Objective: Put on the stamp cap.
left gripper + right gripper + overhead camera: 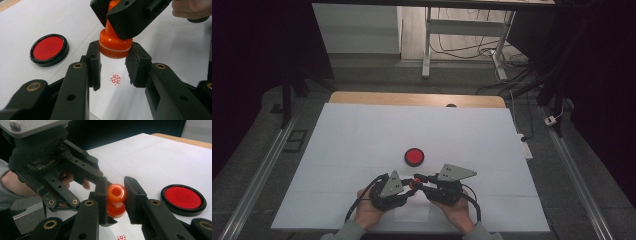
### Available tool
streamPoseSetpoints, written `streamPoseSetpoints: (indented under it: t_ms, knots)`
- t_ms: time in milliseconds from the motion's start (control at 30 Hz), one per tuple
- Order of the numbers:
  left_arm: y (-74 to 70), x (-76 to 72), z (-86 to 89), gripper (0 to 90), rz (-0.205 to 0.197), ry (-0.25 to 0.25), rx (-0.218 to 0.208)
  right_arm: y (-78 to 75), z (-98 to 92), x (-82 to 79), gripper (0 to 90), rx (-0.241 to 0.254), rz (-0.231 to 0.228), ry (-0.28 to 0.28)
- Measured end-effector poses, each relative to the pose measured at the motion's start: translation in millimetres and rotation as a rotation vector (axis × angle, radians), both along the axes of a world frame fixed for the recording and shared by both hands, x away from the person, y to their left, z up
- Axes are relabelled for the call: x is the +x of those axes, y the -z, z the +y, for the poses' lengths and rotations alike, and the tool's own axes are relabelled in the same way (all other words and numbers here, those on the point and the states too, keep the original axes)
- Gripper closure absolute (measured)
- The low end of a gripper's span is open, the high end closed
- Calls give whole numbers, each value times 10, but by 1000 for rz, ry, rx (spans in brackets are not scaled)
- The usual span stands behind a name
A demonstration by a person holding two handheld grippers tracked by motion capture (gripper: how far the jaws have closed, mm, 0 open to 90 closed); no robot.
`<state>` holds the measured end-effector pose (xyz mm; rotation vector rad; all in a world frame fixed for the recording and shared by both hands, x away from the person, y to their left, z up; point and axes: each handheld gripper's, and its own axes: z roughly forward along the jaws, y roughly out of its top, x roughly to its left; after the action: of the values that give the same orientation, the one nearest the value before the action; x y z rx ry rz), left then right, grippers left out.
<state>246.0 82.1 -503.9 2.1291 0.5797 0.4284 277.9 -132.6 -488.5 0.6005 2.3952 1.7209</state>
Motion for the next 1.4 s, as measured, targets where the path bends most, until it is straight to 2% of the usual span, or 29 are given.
streamPoseSetpoints:
  t_ms: [200,300,400,567,900,1233,1400]
  knots:
    - [8,8,-6,657,21,2,0,22,15,-30,728,-8,-16,9]
    - [0,16,10,656,23,6,-26,4,5,-22,728,-2,-15,9]
    - [10,18,11,654,13,8,-21,-13,14,-30,727,-10,-24,11]
    - [29,35,18,647,12,10,-27,10,2,-5,725,6,4,17]
    - [46,47,15,615,12,7,-17,9,7,-5,724,9,5,16]
    - [61,62,20,507,24,-2,-2,-11,-3,-4,724,14,-3,20]
    - [44,74,76,433,40,-9,-15,-21,-22,6,724,13,-7,26]
